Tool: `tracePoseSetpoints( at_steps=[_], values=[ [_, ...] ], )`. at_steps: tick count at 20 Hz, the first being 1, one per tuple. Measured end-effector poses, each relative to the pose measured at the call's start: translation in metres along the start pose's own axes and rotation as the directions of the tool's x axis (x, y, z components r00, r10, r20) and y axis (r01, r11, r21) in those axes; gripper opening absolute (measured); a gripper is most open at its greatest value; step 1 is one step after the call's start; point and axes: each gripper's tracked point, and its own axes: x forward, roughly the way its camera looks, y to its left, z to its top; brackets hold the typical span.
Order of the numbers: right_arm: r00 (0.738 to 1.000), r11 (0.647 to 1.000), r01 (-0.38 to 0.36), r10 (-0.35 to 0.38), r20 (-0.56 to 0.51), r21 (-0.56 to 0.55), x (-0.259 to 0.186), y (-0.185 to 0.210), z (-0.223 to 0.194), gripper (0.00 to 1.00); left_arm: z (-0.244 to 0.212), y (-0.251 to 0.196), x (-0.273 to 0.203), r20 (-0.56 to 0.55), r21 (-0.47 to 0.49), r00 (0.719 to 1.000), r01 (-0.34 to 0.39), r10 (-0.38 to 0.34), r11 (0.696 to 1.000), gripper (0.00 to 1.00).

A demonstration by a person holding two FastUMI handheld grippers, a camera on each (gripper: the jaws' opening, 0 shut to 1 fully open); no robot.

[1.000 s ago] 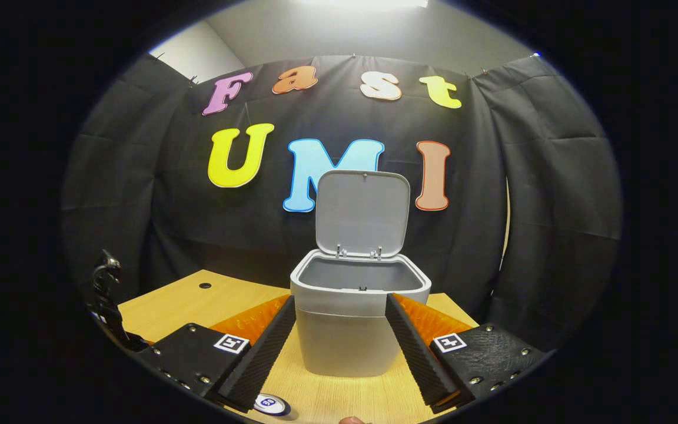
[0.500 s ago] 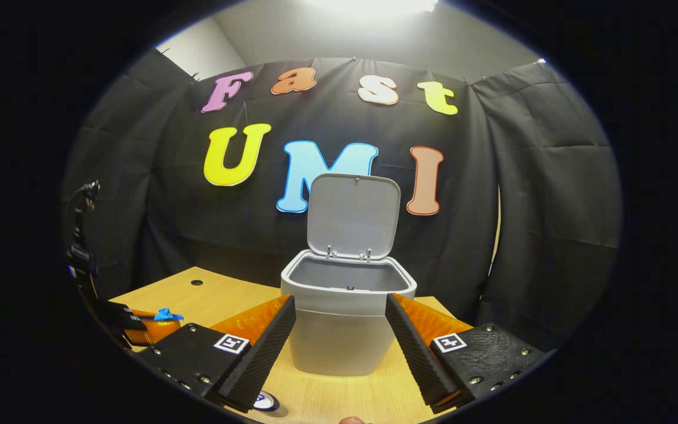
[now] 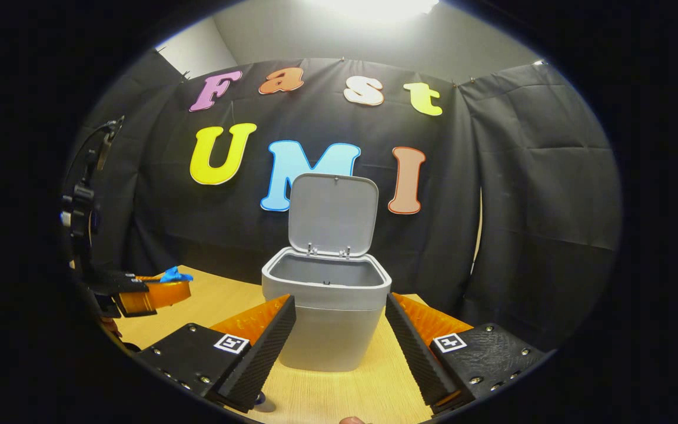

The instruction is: Press the lid of the desktop garbage bin to open it, pick up the crumpled paper on the desktop and throw it into the bin, then pick up the pop can on the desktop and drop it into the bin, and finally close the garbage bin lid.

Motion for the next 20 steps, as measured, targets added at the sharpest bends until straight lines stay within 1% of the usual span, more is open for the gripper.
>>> tracePoseSetpoints(
  at_steps=[2, 3, 4, 7, 10, 15, 16, 20],
  values=[
    [1.000, 1.000, 0.009, -0.009, -0.002, -0.001, -0.001, -0.004, -0.001, 0.98, 0.012, -0.008, 0.008, 0.023, 0.001, 1.000, 0.014, -0.014, 1.000, 0.14],
    [1.000, 1.000, 0.014, -0.014, -0.003, -0.001, -0.001, -0.006, -0.001, 0.98, 0.017, -0.011, 0.011, 0.034, 0.002, 0.999, 0.021, -0.021, 1.000, 0.12],
    [1.000, 1.000, 0.017, -0.017, -0.003, 0.000, -0.002, -0.007, 0.000, 0.98, 0.021, -0.015, 0.015, 0.041, 0.008, 0.999, 0.026, -0.027, 1.000, 0.16],
    [1.000, 1.000, 0.022, -0.022, -0.002, 0.002, -0.001, -0.011, -0.002, 0.99, 0.037, -0.028, 0.027, 0.069, 0.046, 0.997, 0.042, -0.045, 0.998, 0.15],
    [1.000, 1.000, 0.017, -0.017, -0.004, 0.002, 0.002, -0.012, -0.004, 0.96, 0.047, -0.046, 0.040, 0.087, 0.056, 0.993, 0.073, -0.078, 0.996, 0.14],
    [1.000, 1.000, 0.008, -0.008, 0.009, 0.003, 0.008, -0.015, -0.001, 0.98, 0.052, -0.075, 0.062, 0.093, 0.081, 0.987, 0.120, -0.127, 0.989, 0.13],
    [1.000, 1.000, 0.008, -0.008, 0.010, -0.003, 0.009, -0.016, 0.000, 0.98, 0.050, -0.079, 0.066, 0.087, 0.084, 0.987, 0.126, -0.133, 0.988, 0.17],
    [0.999, 0.999, 0.033, -0.033, 0.004, -0.027, 0.007, -0.025, -0.006, 0.98, 0.049, -0.084, 0.076, 0.076, 0.105, 0.987, 0.135, -0.143, 0.985, 0.17]
  ],
)
